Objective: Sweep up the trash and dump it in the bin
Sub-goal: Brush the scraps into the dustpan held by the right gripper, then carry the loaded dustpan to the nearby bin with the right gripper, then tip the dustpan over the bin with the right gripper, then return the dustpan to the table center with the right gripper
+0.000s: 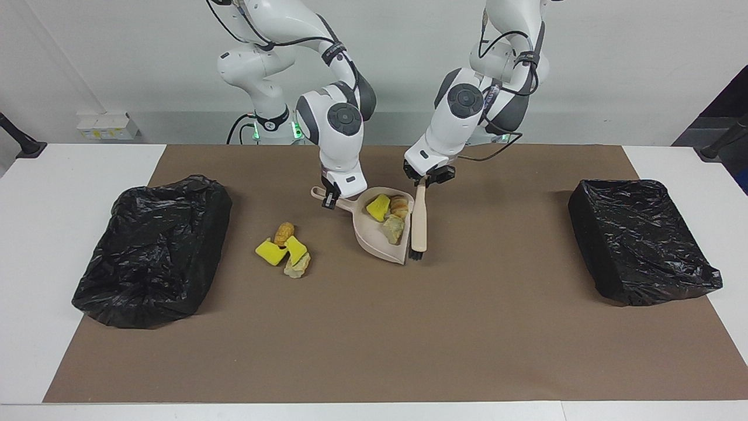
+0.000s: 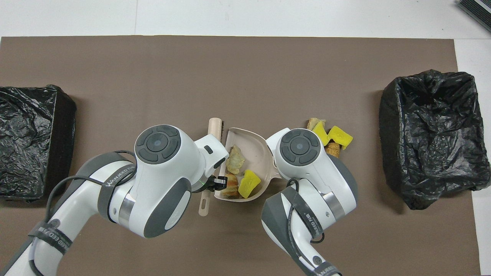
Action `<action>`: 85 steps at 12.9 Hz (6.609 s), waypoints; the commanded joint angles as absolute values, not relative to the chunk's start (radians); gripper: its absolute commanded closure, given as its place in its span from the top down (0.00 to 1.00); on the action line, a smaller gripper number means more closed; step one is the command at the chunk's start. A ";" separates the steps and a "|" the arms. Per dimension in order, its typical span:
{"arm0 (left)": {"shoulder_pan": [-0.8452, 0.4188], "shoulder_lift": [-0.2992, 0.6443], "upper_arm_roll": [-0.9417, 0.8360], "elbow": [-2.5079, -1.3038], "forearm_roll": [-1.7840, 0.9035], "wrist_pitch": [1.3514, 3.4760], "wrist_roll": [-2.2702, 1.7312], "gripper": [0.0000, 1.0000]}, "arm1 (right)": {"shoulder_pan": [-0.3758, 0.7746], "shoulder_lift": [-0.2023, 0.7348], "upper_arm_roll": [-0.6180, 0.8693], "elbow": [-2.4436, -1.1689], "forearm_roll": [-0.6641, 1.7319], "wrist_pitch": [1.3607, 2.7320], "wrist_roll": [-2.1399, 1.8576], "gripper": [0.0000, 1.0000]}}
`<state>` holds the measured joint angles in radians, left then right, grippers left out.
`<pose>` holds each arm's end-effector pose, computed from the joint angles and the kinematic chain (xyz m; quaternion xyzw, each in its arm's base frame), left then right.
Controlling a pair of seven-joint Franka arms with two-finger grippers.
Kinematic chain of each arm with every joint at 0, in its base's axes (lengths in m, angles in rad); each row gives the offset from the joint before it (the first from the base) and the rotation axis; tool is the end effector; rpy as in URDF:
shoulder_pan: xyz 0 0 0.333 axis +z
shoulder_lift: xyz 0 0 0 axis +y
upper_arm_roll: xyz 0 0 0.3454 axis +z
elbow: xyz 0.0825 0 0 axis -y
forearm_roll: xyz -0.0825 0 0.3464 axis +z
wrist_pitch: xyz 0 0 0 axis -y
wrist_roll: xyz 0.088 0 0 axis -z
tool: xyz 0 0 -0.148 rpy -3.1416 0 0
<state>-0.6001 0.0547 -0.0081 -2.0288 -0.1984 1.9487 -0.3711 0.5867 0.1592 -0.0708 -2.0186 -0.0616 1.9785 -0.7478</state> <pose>0.4083 -0.3095 0.4187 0.9909 -0.0751 -0.1013 0.0476 0.4592 0.2543 0.3691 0.7937 0.5993 -0.1024 0.0208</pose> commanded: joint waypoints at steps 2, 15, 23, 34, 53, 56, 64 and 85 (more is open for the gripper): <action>-0.612 -0.006 -0.003 -2.104 -0.112 1.953 -0.460 0.00 | 0.588 0.163 -0.064 -2.023 -0.074 1.997 -0.710 0.00; -0.753 -0.135 -0.014 -2.285 -0.057 2.034 -0.706 0.00 | 0.577 0.152 -0.064 -2.022 -0.074 1.987 -0.721 0.00; -0.857 -0.183 -0.014 -2.362 -0.057 2.083 -0.873 0.00 | 0.482 0.071 -0.064 -2.017 -0.061 1.930 -0.802 0.00; -1.075 -0.187 -0.021 -2.448 -0.149 2.195 -1.016 0.00 | 0.071 -0.022 -0.077 -1.836 -0.060 1.691 -1.081 0.00; -0.944 -0.127 -0.012 -2.347 -0.224 2.221 -0.775 1.00 | -0.141 0.187 -0.063 -1.638 -1.015 1.911 -1.795 0.00; -0.829 -0.118 -0.011 -2.235 -0.184 2.201 -0.660 1.00 | -0.127 0.112 -0.063 -1.629 -1.022 1.866 -1.773 0.00; -0.415 -0.127 -0.006 -1.886 -0.075 1.849 -0.019 1.00 | -0.031 0.061 -0.041 -1.618 -0.597 1.727 -1.320 0.00; -0.039 -0.011 -0.003 -1.431 -0.049 1.532 0.229 1.00 | 0.632 0.399 -0.035 -1.646 0.087 2.052 0.500 0.00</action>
<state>-0.0798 -0.0041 0.0095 -1.4339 -0.0635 1.5426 0.2207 0.6233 0.3675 -0.0308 -1.6516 0.0609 2.0142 0.4654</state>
